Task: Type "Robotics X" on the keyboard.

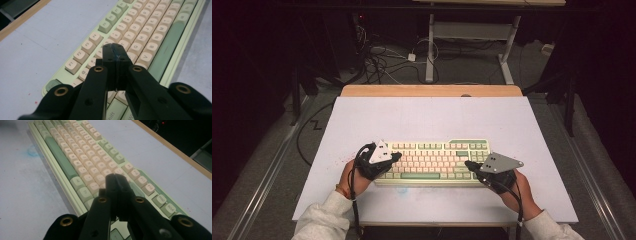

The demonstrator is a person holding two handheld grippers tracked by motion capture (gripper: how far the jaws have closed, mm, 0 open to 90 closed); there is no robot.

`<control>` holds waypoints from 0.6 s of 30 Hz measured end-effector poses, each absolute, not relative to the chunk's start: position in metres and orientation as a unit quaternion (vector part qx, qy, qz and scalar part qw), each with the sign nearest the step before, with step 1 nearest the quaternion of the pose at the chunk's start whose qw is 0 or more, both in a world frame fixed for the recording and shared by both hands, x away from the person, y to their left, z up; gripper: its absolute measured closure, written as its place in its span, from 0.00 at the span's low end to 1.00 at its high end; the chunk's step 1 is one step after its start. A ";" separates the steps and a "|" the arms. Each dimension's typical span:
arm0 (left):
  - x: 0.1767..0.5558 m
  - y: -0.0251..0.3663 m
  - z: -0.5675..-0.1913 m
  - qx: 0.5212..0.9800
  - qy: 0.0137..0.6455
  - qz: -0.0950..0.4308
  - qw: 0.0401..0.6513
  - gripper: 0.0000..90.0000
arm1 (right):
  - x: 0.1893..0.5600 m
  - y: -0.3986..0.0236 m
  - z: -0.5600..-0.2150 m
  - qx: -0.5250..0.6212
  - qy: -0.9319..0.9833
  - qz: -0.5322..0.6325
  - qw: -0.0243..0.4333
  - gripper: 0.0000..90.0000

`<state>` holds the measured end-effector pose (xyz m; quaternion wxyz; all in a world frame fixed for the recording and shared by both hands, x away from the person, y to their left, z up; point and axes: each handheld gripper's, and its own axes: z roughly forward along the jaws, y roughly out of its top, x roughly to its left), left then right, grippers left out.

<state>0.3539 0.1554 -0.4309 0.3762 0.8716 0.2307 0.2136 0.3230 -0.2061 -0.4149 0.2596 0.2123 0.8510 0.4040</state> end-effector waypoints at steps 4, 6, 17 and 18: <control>0.352 0.154 -0.430 0.871 0.227 0.216 0.379 0.97 | 0.323 -0.207 -0.414 0.213 0.850 0.406 0.261 1.00; 0.351 0.154 -0.429 0.871 0.226 0.218 0.379 0.97 | 0.323 -0.208 -0.414 0.214 0.849 0.407 0.261 1.00; 0.345 0.155 -0.425 0.866 0.221 0.226 0.388 0.97 | 0.322 -0.211 -0.410 0.216 0.845 0.411 0.265 1.00; 0.344 0.154 -0.424 0.866 0.220 0.227 0.387 0.97 | 0.321 -0.211 -0.410 0.218 0.845 0.410 0.264 1.00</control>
